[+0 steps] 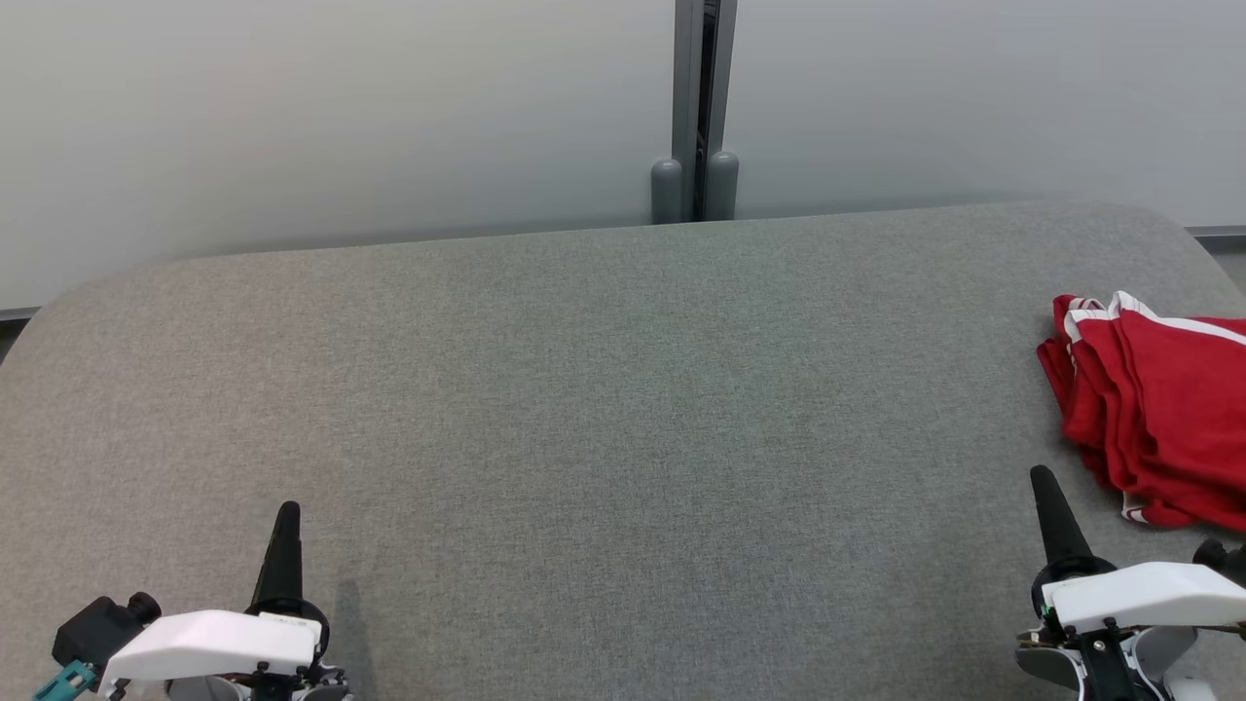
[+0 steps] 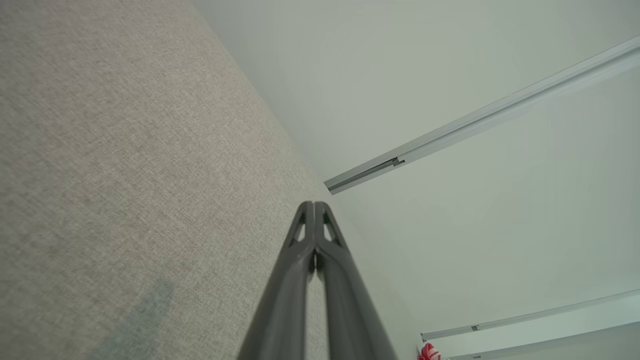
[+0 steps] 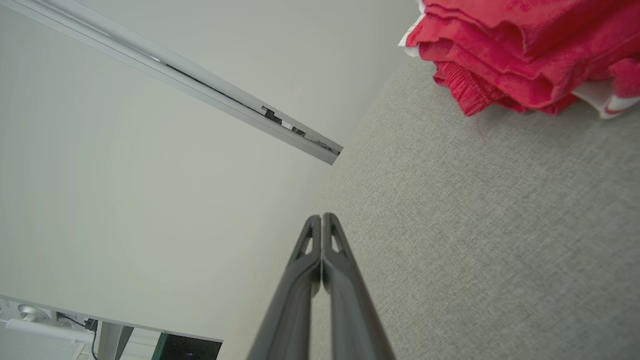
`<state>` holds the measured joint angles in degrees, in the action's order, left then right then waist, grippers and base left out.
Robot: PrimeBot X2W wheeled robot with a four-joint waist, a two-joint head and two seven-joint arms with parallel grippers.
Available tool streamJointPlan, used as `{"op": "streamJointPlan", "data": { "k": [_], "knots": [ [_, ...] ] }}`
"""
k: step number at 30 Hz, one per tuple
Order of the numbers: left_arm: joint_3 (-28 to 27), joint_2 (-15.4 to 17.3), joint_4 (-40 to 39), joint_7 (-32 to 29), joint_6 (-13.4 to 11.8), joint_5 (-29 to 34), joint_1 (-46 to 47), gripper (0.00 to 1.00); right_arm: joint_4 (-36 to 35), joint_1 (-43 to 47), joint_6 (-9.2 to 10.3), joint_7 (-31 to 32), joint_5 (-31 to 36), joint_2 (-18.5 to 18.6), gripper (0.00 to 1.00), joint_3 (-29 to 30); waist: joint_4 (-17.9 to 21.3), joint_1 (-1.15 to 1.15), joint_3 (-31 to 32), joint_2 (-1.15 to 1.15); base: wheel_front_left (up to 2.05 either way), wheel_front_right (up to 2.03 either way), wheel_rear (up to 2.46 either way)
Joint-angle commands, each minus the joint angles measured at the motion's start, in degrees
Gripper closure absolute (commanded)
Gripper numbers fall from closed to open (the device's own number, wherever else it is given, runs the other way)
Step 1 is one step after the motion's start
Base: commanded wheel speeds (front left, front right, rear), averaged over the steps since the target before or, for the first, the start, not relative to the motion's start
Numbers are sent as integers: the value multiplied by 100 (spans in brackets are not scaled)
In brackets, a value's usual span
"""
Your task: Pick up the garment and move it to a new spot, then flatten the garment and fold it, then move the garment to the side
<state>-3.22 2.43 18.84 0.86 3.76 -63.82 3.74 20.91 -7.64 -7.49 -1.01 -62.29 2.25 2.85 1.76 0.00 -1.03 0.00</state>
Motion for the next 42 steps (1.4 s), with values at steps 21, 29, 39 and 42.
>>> {"op": "streamJointPlan", "data": {
  "k": [21, 29, 39, 42],
  "knots": [
    [-167, 47, -257, -324, 190, -1253, 212, 100, -353, 59, -1, 346, -1325, 68, 100, 172, -64, 0, 31, 0, 0, 0, 0],
    [-207, 49, -306, -419, 231, -1587, 213, 100, -436, 74, -1, 431, -1680, 73, 100, 214, -84, 0, 41, 0, 0, 0, 0],
    [-255, 54, -373, -539, 290, -2040, 250, 100, -529, 102, -1, 554, -2146, 77, 100, 279, -113, 0, 55, 0, 0, 0, 0],
    [-269, 55, -394, -568, 301, -2156, 259, 100, -556, 113, -1, 585, -2284, 79, 100, 295, -122, 0, 59, 0, 0, 0, 0]
  ]
}}
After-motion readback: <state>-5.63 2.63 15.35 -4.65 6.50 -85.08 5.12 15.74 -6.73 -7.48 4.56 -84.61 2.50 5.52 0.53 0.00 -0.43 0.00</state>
